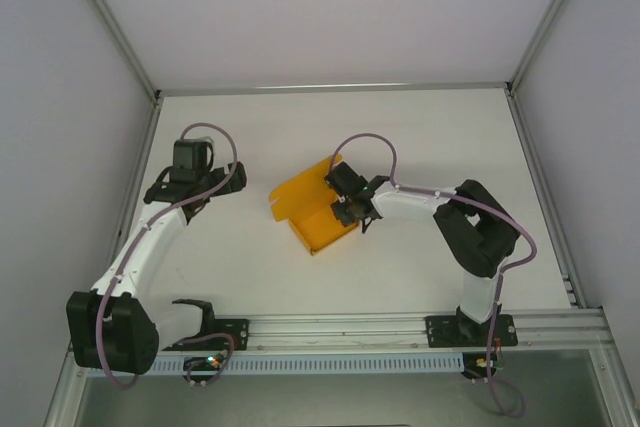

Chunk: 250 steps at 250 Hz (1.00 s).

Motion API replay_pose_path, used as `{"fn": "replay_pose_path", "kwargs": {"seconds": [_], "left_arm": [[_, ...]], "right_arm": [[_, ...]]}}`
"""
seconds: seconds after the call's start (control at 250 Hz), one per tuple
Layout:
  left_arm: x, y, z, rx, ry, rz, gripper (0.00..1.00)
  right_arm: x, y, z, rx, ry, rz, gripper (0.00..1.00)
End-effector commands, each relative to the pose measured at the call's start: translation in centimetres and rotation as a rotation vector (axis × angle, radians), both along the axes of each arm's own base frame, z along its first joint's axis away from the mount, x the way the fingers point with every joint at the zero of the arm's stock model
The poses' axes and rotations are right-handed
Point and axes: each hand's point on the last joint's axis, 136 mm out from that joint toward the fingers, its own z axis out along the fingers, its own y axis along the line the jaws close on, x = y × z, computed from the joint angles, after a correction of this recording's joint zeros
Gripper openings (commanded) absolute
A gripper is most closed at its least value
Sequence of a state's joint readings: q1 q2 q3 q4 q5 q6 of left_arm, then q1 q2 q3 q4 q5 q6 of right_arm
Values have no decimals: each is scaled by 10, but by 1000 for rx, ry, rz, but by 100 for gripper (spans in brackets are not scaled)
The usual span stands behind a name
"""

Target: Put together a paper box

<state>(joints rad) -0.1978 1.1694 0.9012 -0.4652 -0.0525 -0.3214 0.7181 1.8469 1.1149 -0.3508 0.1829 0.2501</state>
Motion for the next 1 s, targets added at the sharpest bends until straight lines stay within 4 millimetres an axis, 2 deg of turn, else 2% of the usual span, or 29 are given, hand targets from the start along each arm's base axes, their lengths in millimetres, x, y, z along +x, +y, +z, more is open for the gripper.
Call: {"fn": "replay_pose_path", "kwargs": {"seconds": [0.0,0.036,0.116,0.168,0.324,0.431,0.539,0.687,0.727,0.823,0.994], "left_arm": [[0,-4,9,-19,-26,-5,100],[0,-4,8,-18,-23,-1,100],[2,-7,7,-28,-26,-10,100],[3,-9,4,-29,-22,-16,100],[4,-14,-3,-12,11,-39,100],[5,-17,-7,-4,23,-51,100],[7,-21,-10,-10,26,-62,100],[9,-25,-13,-9,37,-77,100],[9,-26,-15,-8,40,-80,100],[10,-27,-18,-8,46,-85,100],[12,-29,-24,-6,64,-91,100]], "right_arm": [[-5,-25,2,-87,-5,-88,22],[-6,-26,5,-83,-8,-83,21],[-6,-24,12,-71,-21,-69,13],[-4,-25,12,-80,-25,-73,13],[1,-25,9,-120,-16,-77,31],[4,-19,14,-95,-26,-69,33],[6,-14,23,-68,-34,-49,30],[7,-7,32,-10,-30,-22,39],[7,-6,33,16,-21,-17,39],[3,1,35,129,19,6,45],[3,0,42,271,36,4,47]]}}
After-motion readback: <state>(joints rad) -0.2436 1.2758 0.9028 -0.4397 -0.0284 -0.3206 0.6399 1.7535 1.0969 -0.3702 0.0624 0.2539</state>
